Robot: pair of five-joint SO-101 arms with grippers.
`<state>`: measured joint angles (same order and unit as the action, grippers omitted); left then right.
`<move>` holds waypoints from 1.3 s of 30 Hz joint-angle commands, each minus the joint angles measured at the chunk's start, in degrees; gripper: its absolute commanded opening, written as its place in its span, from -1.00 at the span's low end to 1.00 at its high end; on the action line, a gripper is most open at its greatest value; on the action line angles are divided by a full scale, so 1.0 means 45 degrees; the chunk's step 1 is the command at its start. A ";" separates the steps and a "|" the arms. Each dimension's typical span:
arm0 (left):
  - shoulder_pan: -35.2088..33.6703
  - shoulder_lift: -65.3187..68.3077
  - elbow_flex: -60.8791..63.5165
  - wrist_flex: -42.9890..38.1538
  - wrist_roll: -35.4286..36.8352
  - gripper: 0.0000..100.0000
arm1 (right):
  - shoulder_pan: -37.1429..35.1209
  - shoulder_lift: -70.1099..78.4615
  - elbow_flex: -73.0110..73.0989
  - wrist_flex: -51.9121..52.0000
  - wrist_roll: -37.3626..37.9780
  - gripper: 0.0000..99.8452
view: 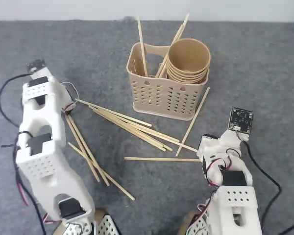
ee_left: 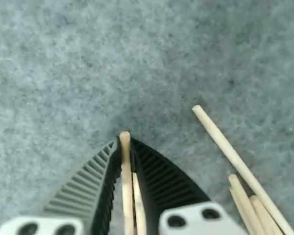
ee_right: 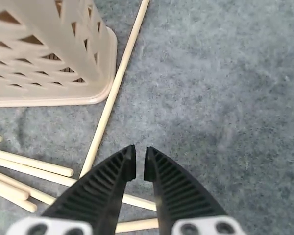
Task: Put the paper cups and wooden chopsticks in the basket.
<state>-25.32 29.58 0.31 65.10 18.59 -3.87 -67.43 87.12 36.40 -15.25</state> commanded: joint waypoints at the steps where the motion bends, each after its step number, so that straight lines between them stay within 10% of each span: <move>1: 0.0059 -0.0176 -0.0283 0.0176 -0.0117 -0.98 | 0.0010 -0.0322 -0.0059 -0.0361 0.0215 -0.91; 21: 0.0156 -0.8576 0.0049 -0.0781 -0.0098 -0.98 | 0.0674 -0.0361 0.0840 -0.2315 0.0215 -0.91; 39: 0.3380 -1.4183 0.1319 -0.6603 -0.0098 -0.98 | 0.0654 -0.0361 0.0879 -0.2413 0.0215 -0.91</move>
<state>-14.68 -29.67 2.15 42.86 18.68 -1.58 -67.69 91.43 26.73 -15.25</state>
